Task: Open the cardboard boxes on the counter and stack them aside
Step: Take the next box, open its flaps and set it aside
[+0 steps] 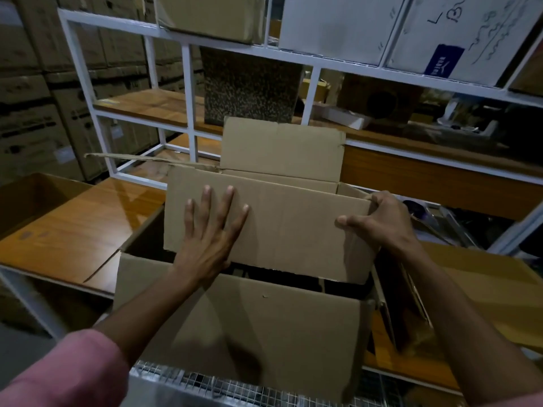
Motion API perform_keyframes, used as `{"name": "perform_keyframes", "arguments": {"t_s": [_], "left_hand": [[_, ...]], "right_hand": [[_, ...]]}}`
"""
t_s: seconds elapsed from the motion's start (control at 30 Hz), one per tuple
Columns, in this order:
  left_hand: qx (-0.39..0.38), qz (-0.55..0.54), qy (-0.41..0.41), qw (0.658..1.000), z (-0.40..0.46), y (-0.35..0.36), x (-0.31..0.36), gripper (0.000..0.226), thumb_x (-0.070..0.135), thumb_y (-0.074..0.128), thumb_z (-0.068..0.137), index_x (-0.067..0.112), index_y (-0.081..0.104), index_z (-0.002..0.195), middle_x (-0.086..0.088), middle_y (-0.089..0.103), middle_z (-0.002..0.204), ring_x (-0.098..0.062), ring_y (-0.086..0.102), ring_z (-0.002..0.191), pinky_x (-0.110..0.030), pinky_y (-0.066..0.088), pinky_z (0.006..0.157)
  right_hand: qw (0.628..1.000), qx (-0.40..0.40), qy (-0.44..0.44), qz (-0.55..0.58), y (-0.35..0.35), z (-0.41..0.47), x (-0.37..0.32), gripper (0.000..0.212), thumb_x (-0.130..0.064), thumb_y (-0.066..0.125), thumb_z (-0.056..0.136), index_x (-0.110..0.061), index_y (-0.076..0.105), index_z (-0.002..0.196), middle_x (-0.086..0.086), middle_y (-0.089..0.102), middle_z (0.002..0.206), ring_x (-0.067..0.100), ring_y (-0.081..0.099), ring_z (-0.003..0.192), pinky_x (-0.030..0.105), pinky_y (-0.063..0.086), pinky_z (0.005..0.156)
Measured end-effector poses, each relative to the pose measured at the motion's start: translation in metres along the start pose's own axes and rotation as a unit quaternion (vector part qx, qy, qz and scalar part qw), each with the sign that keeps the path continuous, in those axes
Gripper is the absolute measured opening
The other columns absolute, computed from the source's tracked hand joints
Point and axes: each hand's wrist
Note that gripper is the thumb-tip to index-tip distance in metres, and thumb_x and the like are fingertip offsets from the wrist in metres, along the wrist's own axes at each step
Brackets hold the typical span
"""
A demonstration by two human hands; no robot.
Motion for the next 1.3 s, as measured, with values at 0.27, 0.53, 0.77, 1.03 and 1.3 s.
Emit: {"name": "perform_keyframes", "arguments": {"t_s": [0.27, 0.53, 0.77, 1.03, 1.3], "left_hand": [[-0.067, -0.055, 0.002, 0.996, -0.002, -0.011, 0.006, 0.141, 0.024, 0.088, 0.065, 0.026, -0.019, 0.158, -0.013, -0.037, 0.159, -0.05, -0.035, 0.141, -0.082, 0.001, 0.106], [-0.218, -0.073, -0.013, 0.973, -0.035, -0.006, 0.011, 0.144, 0.029, 0.086, 0.071, 0.038, -0.037, 0.146, -0.006, -0.056, 0.146, -0.05, -0.043, 0.135, -0.082, -0.003, 0.106], [-0.339, -0.073, 0.009, 0.938, -0.056, -0.001, 0.014, 0.138, 0.038, 0.085, 0.074, 0.03, -0.027, 0.152, -0.009, -0.042, 0.157, -0.051, -0.032, 0.142, -0.083, -0.001, 0.103], [-0.317, -0.102, 0.039, 0.942, -0.055, -0.03, 0.008, 0.083, 0.053, 0.07, 0.078, 0.029, 0.032, 0.148, -0.005, 0.032, 0.156, -0.04, 0.034, 0.14, -0.073, 0.035, 0.1], [-0.173, -0.069, -0.047, 0.981, -0.048, -0.055, 0.02, 0.026, 0.022, 0.049, 0.087, 0.017, 0.06, 0.11, -0.016, 0.064, 0.109, -0.04, 0.062, 0.1, -0.04, 0.043, 0.071]], "right_hand": [[1.0, -0.009, 0.008, 0.02, 0.012, -0.005, 0.017, 0.067, -0.048, 0.082, 0.072, -0.016, 0.055, 0.124, 0.007, 0.053, 0.123, 0.023, 0.053, 0.105, 0.045, 0.054, 0.082], [0.992, -0.107, -0.018, -0.061, 0.046, -0.03, 0.025, 0.068, -0.05, 0.061, 0.093, -0.02, 0.036, 0.149, 0.01, 0.025, 0.158, 0.032, 0.032, 0.142, 0.05, 0.035, 0.111], [0.964, -0.223, 0.009, -0.141, 0.077, -0.065, 0.034, 0.075, -0.054, 0.044, 0.1, -0.015, 0.016, 0.158, 0.016, 0.0, 0.167, 0.037, -0.004, 0.153, 0.059, 0.004, 0.121], [0.944, -0.297, -0.019, -0.14, 0.08, -0.076, 0.02, 0.066, -0.067, 0.045, 0.092, -0.028, 0.044, 0.145, 0.003, 0.041, 0.155, 0.036, 0.033, 0.143, 0.055, 0.031, 0.113], [0.923, -0.361, -0.081, -0.102, 0.061, -0.074, -0.009, 0.035, -0.051, 0.044, 0.101, -0.026, 0.063, 0.085, -0.009, 0.059, 0.08, 0.008, 0.055, 0.075, 0.027, 0.044, 0.07]]}}
Point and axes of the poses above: each hand's wrist, its own z-axis towards the middle knuckle, its own y-axis out of the palm, x = y × z
